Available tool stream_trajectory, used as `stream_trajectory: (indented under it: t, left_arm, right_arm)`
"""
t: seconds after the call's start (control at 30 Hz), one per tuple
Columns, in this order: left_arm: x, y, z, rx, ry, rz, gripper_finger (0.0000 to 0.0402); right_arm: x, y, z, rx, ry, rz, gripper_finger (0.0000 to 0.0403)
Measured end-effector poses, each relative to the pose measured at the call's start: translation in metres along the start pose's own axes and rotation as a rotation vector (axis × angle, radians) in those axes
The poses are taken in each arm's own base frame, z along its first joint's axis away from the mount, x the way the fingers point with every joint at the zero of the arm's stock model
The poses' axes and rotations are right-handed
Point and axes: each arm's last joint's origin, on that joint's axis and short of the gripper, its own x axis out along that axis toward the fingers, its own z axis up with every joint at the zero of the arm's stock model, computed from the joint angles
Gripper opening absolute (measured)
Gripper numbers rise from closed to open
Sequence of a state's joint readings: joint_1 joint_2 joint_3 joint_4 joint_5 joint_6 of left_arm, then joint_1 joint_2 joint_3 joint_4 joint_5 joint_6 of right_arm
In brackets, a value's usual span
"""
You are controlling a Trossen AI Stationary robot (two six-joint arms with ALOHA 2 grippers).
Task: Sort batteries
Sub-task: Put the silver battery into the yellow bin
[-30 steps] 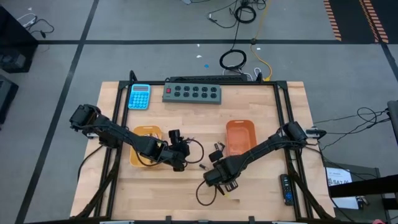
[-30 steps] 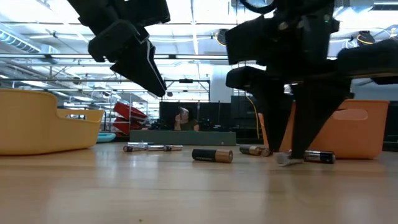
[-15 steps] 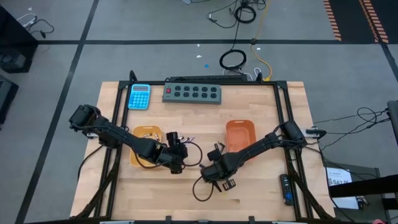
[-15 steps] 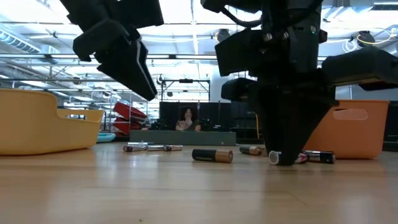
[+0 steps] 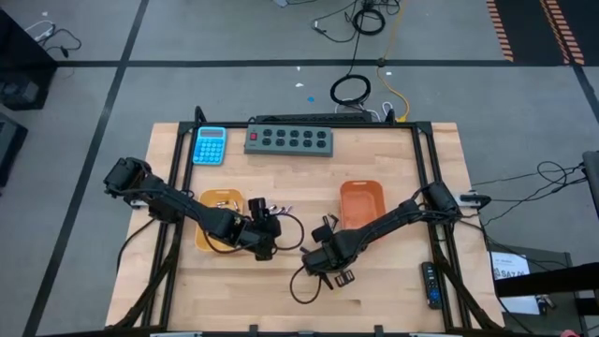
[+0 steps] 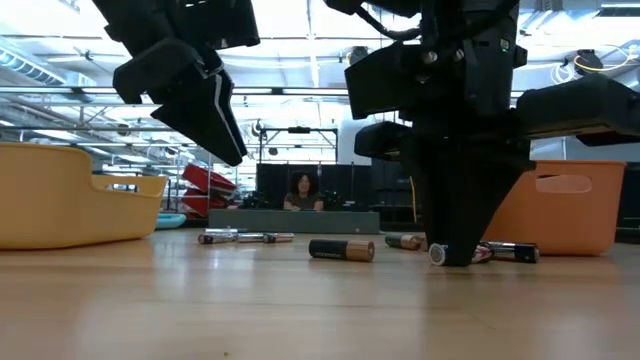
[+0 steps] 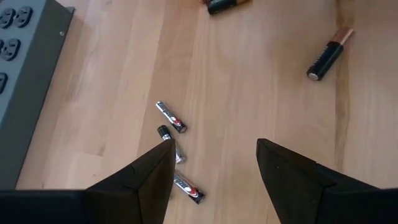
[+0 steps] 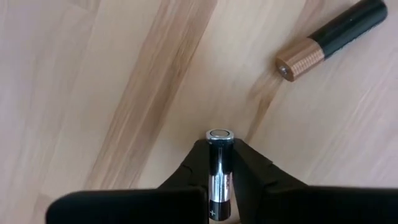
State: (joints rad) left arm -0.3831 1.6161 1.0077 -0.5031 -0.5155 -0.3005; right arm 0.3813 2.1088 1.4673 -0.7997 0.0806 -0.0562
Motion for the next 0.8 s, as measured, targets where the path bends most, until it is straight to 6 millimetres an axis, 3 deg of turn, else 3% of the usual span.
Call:
stream_trajectory:
  t: [0.13,0.3,0.47,0.8]
  left_arm:
    - [0.0,0.001,0.001,0.017,-0.01,0.031,0.0235]
    - [0.005,-0.002,0.004,0.053,-0.115,0.036,0.0235]
    - [0.016,-0.005,-0.001,0.035,-0.253,-0.031,0.0235]
    - [0.023,0.009,0.01,-0.044,-0.557,-0.009,0.0234]
  right_arm:
    - [-0.018,-0.006,0.004,0.038,-0.086,-0.161,0.0021]
    - [-0.072,-0.02,0.007,0.15,-0.293,-0.325,0.0021]
    - [-0.097,-0.026,0.0,0.213,-0.443,-0.461,0.0021]
    - [-0.104,-0.041,-0.019,0.355,-0.855,-0.569,0.0021]
